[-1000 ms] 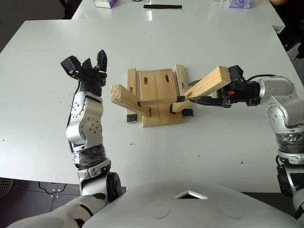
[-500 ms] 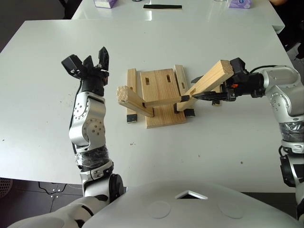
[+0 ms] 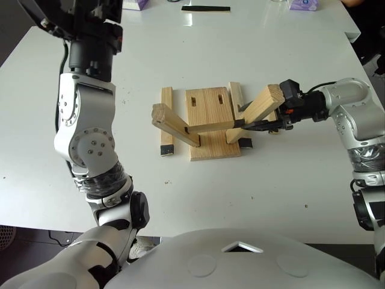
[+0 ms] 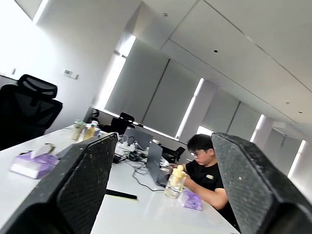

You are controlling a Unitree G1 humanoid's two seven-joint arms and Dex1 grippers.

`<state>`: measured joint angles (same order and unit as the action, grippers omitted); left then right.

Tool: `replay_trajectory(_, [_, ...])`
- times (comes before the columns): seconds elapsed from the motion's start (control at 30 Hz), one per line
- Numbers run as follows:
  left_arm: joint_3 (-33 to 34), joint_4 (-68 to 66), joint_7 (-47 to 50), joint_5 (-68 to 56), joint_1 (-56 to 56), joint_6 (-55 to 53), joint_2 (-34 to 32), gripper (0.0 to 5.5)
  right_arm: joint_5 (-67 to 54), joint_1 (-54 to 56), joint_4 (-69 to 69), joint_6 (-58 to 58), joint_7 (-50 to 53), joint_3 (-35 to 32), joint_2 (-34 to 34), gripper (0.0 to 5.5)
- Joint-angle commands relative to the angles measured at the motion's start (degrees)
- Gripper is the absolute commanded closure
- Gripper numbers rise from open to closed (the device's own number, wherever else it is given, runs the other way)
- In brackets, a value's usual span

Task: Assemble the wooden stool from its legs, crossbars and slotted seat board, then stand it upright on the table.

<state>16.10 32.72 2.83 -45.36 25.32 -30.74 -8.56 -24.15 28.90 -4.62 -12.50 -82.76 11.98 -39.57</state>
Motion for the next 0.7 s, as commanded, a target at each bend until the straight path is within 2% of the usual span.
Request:
replay_trajectory(0.03, [-7.37,7.47,-0.78,2.31,-3.62,-4.3,-3.38,1.96,2.69,-2.03,1.88,-1.95,4.4,0.34,0.69,3.47])
replay_trajectory(0.3, [-13.2,12.14,-2.09,9.99,-3.35,-4.49,-7.67,1.96,2.1,-6.63,9.14,-3.37,12.98,-2.57,1.8,3.47])
replay_trajectory(0.7, [-23.24,11.03,-12.02,21.32,-7.33,-2.41,-14.84,1.96,4.84,-8.2,11.5,-3.04,17.93,0.71,4.0,3.47])
